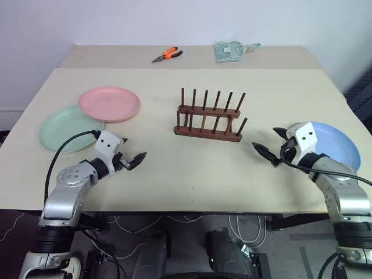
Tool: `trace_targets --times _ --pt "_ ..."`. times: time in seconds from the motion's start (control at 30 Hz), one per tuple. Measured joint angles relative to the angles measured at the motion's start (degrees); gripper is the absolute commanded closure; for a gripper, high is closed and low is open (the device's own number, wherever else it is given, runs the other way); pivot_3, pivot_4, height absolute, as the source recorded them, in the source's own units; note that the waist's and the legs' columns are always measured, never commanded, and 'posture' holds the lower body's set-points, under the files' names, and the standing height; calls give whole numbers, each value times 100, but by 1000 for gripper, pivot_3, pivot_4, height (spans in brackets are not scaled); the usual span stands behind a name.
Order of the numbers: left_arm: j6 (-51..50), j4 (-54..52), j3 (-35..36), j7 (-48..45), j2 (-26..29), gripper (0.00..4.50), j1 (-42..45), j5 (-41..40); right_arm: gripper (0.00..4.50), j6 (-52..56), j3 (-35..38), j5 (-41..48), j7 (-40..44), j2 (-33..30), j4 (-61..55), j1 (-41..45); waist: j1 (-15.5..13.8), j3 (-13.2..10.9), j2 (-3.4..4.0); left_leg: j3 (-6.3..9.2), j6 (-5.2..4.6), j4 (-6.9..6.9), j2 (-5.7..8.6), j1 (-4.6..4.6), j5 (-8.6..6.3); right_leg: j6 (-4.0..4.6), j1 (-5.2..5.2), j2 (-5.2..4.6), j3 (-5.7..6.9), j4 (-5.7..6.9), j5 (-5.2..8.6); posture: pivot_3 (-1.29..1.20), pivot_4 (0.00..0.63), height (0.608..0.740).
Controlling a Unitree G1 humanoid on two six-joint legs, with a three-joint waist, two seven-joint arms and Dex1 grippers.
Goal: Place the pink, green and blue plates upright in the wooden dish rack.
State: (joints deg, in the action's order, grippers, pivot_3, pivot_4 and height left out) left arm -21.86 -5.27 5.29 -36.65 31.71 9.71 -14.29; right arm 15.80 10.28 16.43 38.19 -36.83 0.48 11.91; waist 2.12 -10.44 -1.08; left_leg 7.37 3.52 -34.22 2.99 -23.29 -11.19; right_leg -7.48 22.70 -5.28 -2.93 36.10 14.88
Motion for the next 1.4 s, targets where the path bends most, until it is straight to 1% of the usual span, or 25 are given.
trace_targets --times 0.4,0.6,0.73,0.83,0.97,1.07,1.13,1.23,1.3,1.4 --pt "18 1 -6 75 -94 46 34 13 0 -261 -141 -273 -15 27 306 206 -7 0 0 0 0 0 1 0 0 0 0 0 0 0 0 0 150 740" --pt "273 470 -276 -54 -211 46 483 138 0 -224 -214 -272 25 29 242 160 -24 0 0 0 0 -1 3 0 0 -1 -1 0 0 0 0 0 150 740" --pt "751 1727 -726 -366 -333 46 1416 442 0 -198 -248 -271 18 56 63 -23 -112 0 0 0 0 -6 5 -1 0 -2 -2 1 2 0 -1 0 150 740" --pt "1254 2963 -1056 -838 -545 46 2269 649 0 -168 -246 -271 -77 117 -106 -156 -137 0 -1 0 0 -7 7 -4 0 -3 -2 1 3 -1 -1 0 150 740" --pt "2021 4862 -1435 -1488 -1144 46 3476 929 0 -97 -95 -255 -300 203 -513 -368 -145 -1 -4 1 -3 -10 11 -9 -1 -9 -3 -1 5 -2 1 0 150 740" --pt "2576 6191 -1571 -1573 -1582 46 4284 1206 0 -46 -33 -266 -443 216 -727 -592 -144 -1 -7 4 -5 -13 13 -10 -2 -13 -4 -3 8 0 4 0 150 740" --pt "2853 6686 -1609 -1553 -1737 46 4587 1379 0 -2 -31 -275 -537 244 -817 -672 -105 0 -7 3 -5 -13 12 -8 -2 -14 -3 -3 7 2 4 0 150 740" --pt "3090 7218 -1578 -1553 -1909 831 4842 1490 0 21 -10 -279 -691 274 -968 -794 -99 0 -6 4 -5 -13 11 -6 -2 -15 -4 -2 8 4 5 0 150 740" --pt "3215 7424 -1561 -1576 -2000 1883 4924 1524 0 25 44 -278 -790 280 -1106 -889 -117 0 -6 5 -5 -18 13 -6 -2 -18 -10 -2 8 3 6 0 150 740" --pt "3373 7501 -1553 -1764 -2044 3305 4927 1581 0 30 108 -278 -890 283 -1237 -1000 -115 1 -7 6 -6 -20 13 -5 -3 -18 -12 -2 8 4 6 0 150 740"
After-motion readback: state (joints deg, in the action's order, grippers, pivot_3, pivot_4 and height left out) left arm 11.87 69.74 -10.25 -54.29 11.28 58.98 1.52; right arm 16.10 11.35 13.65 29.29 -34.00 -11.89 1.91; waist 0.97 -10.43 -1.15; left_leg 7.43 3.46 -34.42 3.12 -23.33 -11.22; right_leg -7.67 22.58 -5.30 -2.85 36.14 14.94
